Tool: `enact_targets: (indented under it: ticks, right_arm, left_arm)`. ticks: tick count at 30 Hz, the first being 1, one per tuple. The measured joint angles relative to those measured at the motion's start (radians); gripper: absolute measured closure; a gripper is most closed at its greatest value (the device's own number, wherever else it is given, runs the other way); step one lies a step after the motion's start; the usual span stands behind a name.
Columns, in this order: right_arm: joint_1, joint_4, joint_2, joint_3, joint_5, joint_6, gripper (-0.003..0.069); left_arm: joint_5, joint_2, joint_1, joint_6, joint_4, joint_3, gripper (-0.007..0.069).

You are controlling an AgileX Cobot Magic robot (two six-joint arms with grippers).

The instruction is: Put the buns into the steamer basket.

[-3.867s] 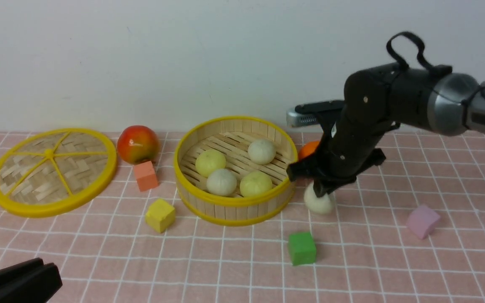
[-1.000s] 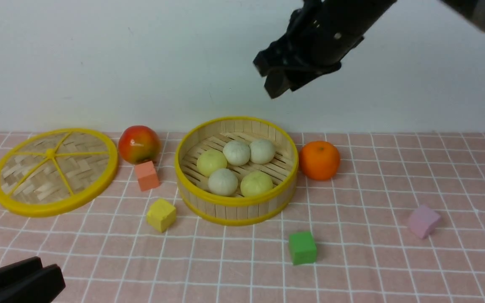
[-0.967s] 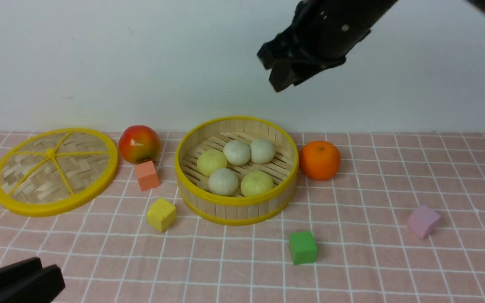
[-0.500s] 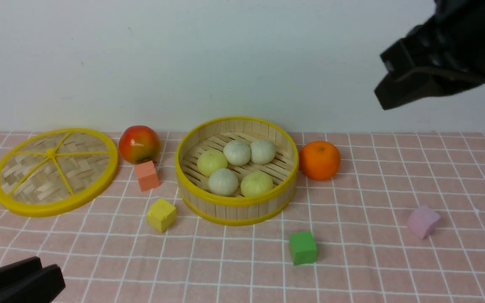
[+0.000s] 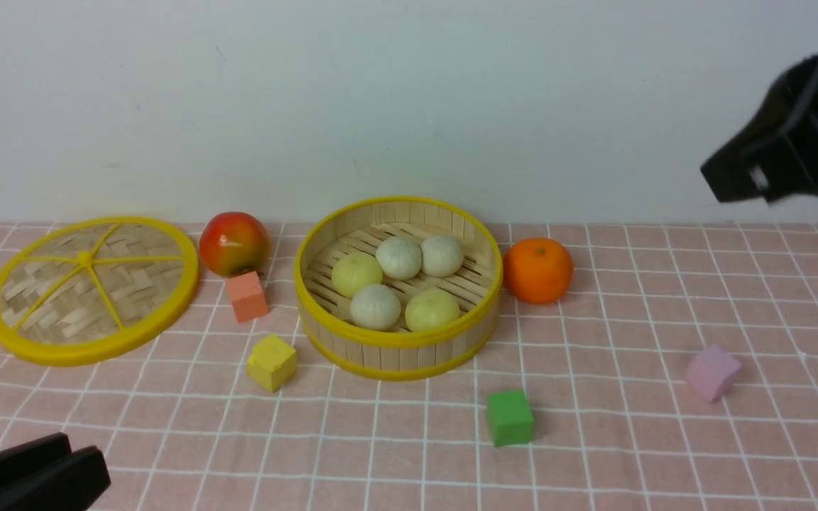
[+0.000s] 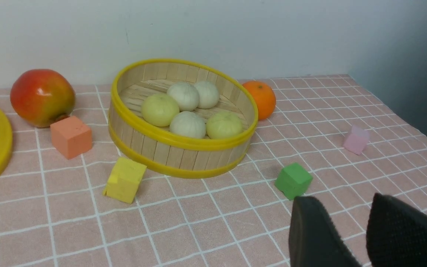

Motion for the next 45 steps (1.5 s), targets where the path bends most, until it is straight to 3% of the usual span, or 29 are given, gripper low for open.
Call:
enact_targets:
  ticks: [3,4,9,10,12,16,22,45]
  right_arm:
    - [-0.05,0.043,-0.13,0.208,-0.166,-0.056,0.0666]
    - [-0.103,0.085,-0.239,0.397,-0.311,-0.072,0.0666]
    - [-0.278,0.155,-0.612,0.933,-0.631,-0.08,0.0666]
    - [-0.284,0.154,-0.628,0.933,-0.655,-0.08,0.0666]
    - [-0.354,0.164,-0.803,1.164,-0.763,-0.081,0.0666]
    - [-0.431,0.166,-1.039,1.418,-0.822,-0.082,0.0666]
    - [-0.483,0.173,-1.188,1.474,-0.767,-0.081,0.0664]
    - [-0.497,0.181,-1.196,1.469,-0.736,-0.074,0.0652]
  left_arm:
    - [0.0,0.0,0.0,0.0,0.0,0.0,0.0386]
    - [0.0,0.0,0.0,0.0,0.0,0.0,0.0386]
    - [0.0,0.0,0.0,0.0,0.0,0.0,0.0386]
    - [0.0,0.0,0.0,0.0,0.0,0.0,0.0386]
    - [0.0,0.0,0.0,0.0,0.0,0.0,0.0386]
    - [0.0,0.0,0.0,0.0,0.0,0.0,0.0386]
    - [0.0,0.0,0.0,0.0,0.0,0.0,0.0386]
    - [0.0,0.0,0.0,0.0,0.0,0.0,0.0386]
